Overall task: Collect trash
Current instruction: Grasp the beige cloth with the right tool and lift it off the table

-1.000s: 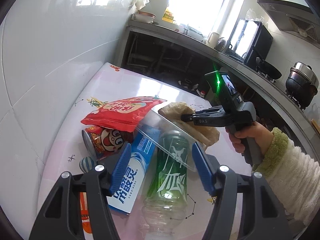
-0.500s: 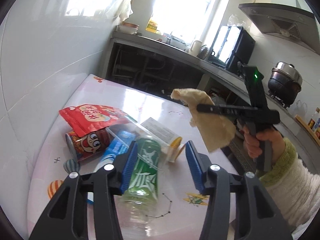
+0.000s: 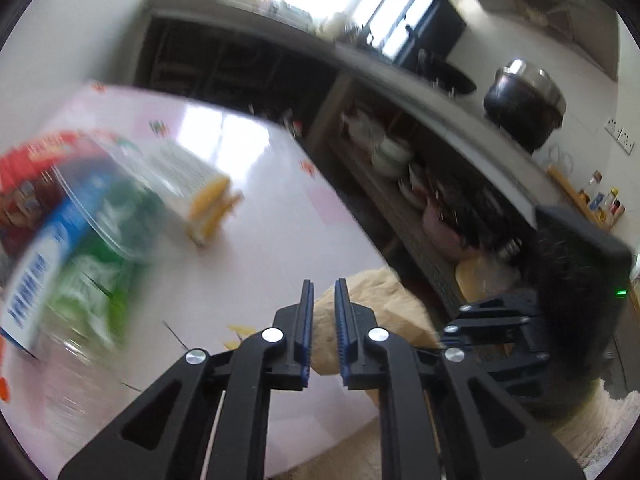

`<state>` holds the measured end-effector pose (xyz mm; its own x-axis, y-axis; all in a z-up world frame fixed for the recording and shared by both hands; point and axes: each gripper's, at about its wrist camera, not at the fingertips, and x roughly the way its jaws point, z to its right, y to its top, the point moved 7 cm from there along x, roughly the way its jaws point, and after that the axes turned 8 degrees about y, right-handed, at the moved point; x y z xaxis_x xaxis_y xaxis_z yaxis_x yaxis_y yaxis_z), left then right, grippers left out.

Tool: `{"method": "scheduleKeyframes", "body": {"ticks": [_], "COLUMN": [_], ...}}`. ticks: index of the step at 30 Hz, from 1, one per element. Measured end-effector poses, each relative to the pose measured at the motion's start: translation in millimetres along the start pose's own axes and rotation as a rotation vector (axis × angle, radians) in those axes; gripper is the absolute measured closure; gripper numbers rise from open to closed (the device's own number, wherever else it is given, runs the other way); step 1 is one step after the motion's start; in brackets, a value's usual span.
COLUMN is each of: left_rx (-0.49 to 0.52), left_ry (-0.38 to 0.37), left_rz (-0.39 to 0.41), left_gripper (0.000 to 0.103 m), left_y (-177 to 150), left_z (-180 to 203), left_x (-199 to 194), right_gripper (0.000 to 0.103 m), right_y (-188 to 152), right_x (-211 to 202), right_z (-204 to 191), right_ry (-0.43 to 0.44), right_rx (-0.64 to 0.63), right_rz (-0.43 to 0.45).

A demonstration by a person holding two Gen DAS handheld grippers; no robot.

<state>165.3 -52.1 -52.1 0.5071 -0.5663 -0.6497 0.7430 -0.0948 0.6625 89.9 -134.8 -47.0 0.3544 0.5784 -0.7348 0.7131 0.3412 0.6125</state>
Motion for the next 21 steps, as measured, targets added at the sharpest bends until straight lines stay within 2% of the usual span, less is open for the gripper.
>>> {"method": "scheduleKeyframes", "body": {"ticks": [7,10,15,21], "left_rx": [-0.033,-0.056,-0.08,-0.079], "left_ry": [-0.103,-0.113,-0.124,-0.125], "left_rz": [-0.206,-0.273,-0.306,-0.31], "left_gripper": [0.096,0.096,0.098,0.098], "left_y": [-52.2,-66.8,-70.7,-66.3], "left_z": [25.5,28.6,28.3,25.1], "left_x": [62.0,82.8,91.9,90.0], "right_gripper": [0.096,0.096,0.093,0.087], "right_y": [-25.9,-28.3,-29.8,-26.1], "right_x": [-2.0,0.8,10.9,40.2], "right_z": [24.7,42.8,76.5,100.2], "right_ry": [0.071,0.124,0.152,0.062], "right_rx": [0.178,0.293,0.436,0.497], "right_rz": [0.041,0.087,0.128,0.069]}}
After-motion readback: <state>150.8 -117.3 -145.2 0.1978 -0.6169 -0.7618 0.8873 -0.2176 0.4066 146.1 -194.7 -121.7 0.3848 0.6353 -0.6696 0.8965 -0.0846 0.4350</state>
